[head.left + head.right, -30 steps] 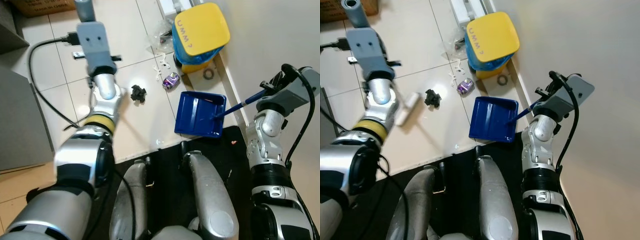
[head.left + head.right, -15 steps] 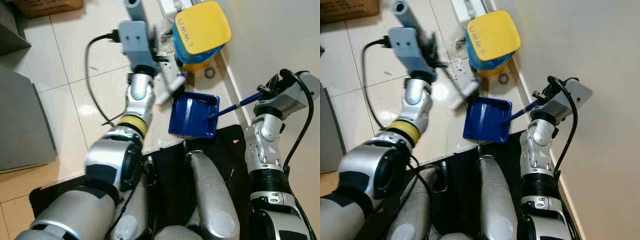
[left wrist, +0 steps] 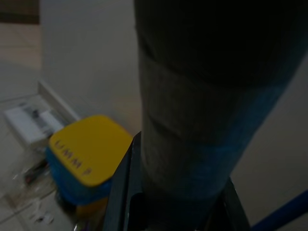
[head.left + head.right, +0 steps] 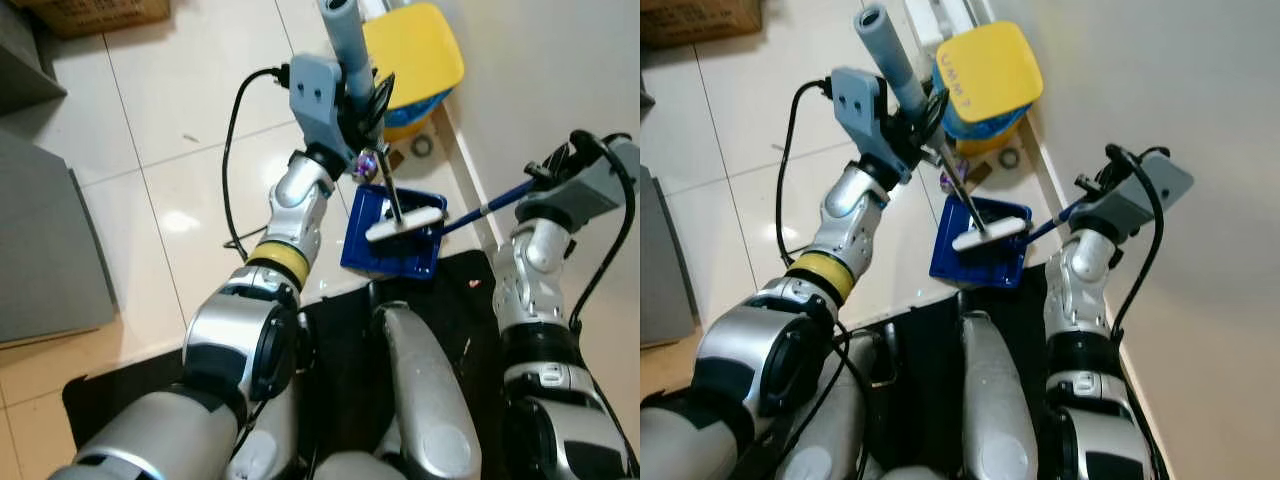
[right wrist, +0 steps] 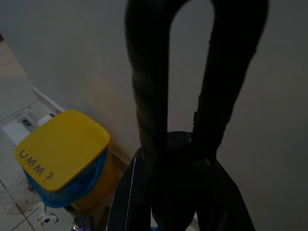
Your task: Sweep floor
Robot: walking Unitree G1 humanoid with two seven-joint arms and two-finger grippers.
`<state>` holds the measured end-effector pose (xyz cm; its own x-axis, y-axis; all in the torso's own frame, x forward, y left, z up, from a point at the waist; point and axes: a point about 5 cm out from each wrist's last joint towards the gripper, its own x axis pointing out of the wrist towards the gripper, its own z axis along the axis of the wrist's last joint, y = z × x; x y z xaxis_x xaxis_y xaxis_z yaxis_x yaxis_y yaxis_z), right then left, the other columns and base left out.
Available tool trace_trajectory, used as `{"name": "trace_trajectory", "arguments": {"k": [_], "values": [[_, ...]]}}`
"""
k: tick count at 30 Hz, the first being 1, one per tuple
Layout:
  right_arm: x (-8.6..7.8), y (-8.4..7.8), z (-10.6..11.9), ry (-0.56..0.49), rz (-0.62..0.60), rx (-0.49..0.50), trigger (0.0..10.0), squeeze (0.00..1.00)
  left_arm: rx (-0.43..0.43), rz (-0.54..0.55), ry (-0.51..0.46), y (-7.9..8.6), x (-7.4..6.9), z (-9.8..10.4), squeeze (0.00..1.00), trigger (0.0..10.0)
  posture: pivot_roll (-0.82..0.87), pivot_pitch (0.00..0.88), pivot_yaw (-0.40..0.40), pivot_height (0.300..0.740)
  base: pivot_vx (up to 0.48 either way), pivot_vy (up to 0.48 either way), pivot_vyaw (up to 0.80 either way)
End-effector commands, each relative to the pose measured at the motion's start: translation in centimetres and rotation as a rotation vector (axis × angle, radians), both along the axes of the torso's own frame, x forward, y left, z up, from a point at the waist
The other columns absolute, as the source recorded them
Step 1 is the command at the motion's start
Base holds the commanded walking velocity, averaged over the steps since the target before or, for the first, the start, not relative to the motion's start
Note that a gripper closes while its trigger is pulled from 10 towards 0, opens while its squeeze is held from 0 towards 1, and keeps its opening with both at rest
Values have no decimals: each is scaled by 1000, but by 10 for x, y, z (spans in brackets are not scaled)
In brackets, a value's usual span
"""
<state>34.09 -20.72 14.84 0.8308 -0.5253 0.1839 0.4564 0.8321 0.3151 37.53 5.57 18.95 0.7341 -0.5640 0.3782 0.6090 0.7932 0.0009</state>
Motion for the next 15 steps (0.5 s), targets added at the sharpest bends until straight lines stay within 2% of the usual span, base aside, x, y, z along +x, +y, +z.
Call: {"name": "trace_trajectory", "arguments": {"k": [1, 3, 4, 6, 7, 9, 10, 11, 13, 15], "values": [[-5, 2, -36, 136, 19, 56, 10000, 0, 36, 43, 17, 20, 1, -6, 0, 10000, 12, 373, 31, 740, 0, 0, 0], [-3, 1, -37, 142, 19, 58, 10000, 0, 54, 87, 23, 35, 3, -7, 0, 10000, 21, 356, 23, 740, 0, 0, 0], [-3, 1, -37, 142, 19, 58, 10000, 0, 54, 87, 23, 35, 3, -7, 0, 10000, 21, 356, 23, 740, 0, 0, 0], [-1, 0, -38, 146, 20, 59, 10000, 0, 55, 137, 23, 50, 5, -5, 0, 10000, 34, 341, 14, 740, 0, 0, 0], [-1, 0, -38, 146, 20, 59, 10000, 0, 55, 137, 23, 50, 5, -5, 0, 10000, 34, 341, 14, 740, 0, 0, 0], [1, -5, -39, 157, 25, 58, 10000, 0, 30, 213, 18, 79, 7, 4, 0, 10000, 60, 303, -6, 740, 0, 0, 0], [1, -5, -39, 157, 25, 58, 10000, 0, 30, 213, 18, 79, 7, 4, 0, 10000, 60, 303, -6, 740, 0, 0, 0], [3, -9, -41, 168, 30, 68, 10000, 0, -45, 269, 57, 98, 8, 12, 0, 10000, 87, 281, -20, 740, 0, 0, 0], [4, -12, -43, 180, 33, 80, 10000, 0, -116, 324, 89, 112, 8, 22, 0, 10000, 101, 262, -30, 740, 0, 0, 0], [5, -13, -44, 184, 35, 83, 10000, 0, -132, 348, 87, 117, 7, 27, 0, 10000, 104, 254, -32, 740, 0, 0, 0]]}}
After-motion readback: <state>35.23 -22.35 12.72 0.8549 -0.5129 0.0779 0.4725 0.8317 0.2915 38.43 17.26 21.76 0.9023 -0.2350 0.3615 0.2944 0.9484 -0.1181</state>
